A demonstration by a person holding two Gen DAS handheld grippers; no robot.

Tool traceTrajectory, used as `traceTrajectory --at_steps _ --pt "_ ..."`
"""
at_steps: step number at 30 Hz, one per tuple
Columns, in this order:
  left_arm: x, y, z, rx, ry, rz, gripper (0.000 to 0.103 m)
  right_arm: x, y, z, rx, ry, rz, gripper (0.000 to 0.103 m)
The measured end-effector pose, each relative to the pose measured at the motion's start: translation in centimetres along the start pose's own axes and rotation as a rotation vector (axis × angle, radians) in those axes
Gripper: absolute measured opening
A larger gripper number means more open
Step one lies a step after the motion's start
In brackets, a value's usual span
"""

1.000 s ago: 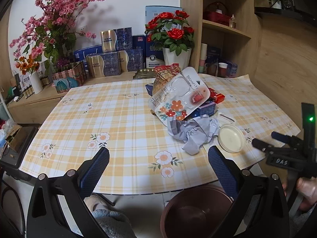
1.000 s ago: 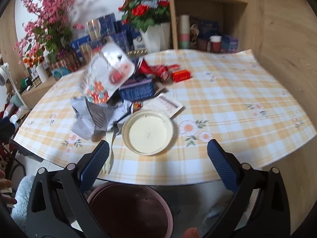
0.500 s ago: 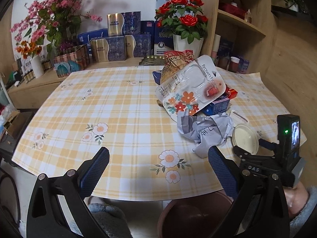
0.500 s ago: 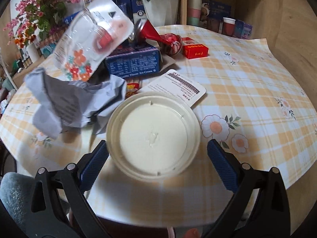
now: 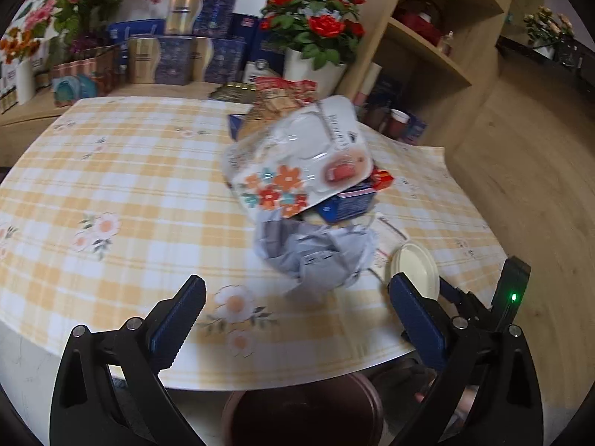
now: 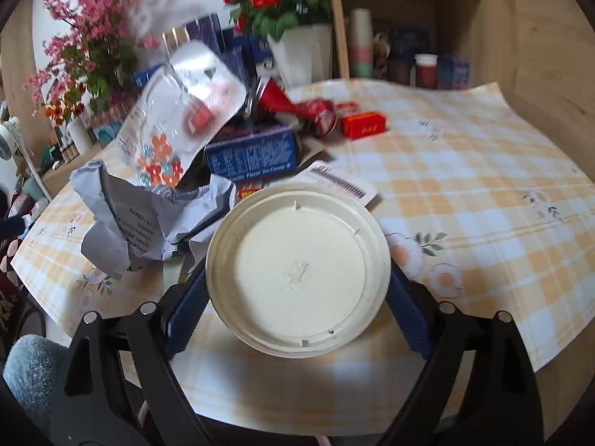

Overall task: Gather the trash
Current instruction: 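Grasp the white plastic lid with the right gripper while the left gripper grasps crumpled grey paper, then carry the grey paper to the brown bin and open the left gripper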

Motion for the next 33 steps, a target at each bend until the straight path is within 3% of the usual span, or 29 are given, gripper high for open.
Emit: traceTrajectory --at_steps 5,9,14,15,18,26,33 --pt "2.3 0.1 -2.7 -0.015 0.021 -0.083 0.096 1.0 -0.5 0.3 0.024 0.004 -0.025 0.088" --pt "2.9 0.7 -4.9 -0.021 0.045 -0.061 0.095 1.6 -0.5 0.8 0.038 0.015 -0.065 0.088" --pt "2.8 1.1 -7.4 -0.032 0.077 -0.053 0.082 1.4 -0.4 1.0 0.047 0.027 -0.061 0.088" --pt "2.8 1.0 -7.7 -0.033 0.085 -0.061 0.077 1.3 -0.4 1.1 0.048 0.031 -0.060 0.088" --pt "3.0 0.6 -8.7 -0.051 0.152 -0.149 0.039 1.0 -0.3 1.3 0.053 0.035 -0.047 0.088" --pt "1.8 2.8 -4.2 0.014 0.058 -0.091 0.035 0.3 0.8 3.7 0.092 0.029 -0.011 0.088" --pt "1.0 3.1 0.6 0.083 0.047 -0.091 0.035 -1.0 0.0 7.0 0.094 0.011 0.014 0.088"
Point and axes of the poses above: each gripper's, at about its wrist camera, not at the fingertips, and z roughly against the way its jaws point, x to its right, y to its top, the point moved 6 cm from there along -z, roughly the way its jaws point, and after that the axes turned 13 degrees about z, right-handed, at the moved point
